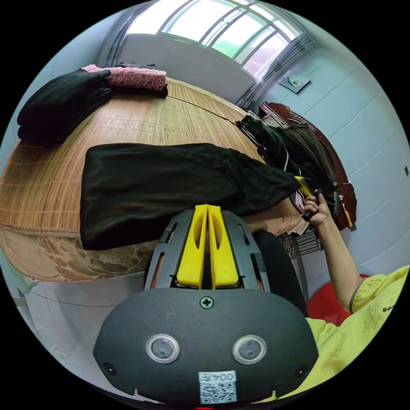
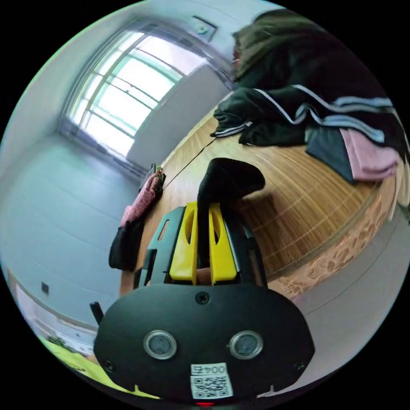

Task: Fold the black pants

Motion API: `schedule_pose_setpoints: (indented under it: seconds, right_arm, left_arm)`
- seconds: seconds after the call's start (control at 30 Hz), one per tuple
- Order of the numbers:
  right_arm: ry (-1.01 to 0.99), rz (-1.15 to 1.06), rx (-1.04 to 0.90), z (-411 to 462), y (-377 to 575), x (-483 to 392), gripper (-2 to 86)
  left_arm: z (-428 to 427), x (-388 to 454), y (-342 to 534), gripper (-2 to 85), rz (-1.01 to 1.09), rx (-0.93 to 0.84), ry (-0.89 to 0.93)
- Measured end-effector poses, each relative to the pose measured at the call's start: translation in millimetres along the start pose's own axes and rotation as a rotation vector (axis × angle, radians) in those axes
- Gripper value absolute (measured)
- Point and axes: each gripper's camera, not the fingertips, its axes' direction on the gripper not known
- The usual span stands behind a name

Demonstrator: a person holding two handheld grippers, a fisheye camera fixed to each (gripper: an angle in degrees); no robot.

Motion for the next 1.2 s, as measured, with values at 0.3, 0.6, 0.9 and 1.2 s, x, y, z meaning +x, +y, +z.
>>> schedule_pose_setpoints:
  seconds: [0.3, 0.6, 0.9, 1.2]
  right_arm:
    - [0.269, -0.661, -0.032, 32, 74, -259, 4.6]
    - [0.460, -1.410, -0.053, 134, 287, -455, 5.2]
    - [0.663, -1.808, -0.181, 232, 418, -442, 9.1]
    - [0.145, -0.951, -0.333, 126, 246, -323, 8.2]
  left_arm:
    - [8, -43, -3, 0.1, -0.099, 0.067, 0.001]
    - [-15, -117, 26, 0.2, -0.210, 0.134, -0.091]
    - [-25, -186, 74, 0.3, -0.330, 0.137, -0.099]
    - [-17, -179, 59, 4.6, -0.189, 0.175, -0.038]
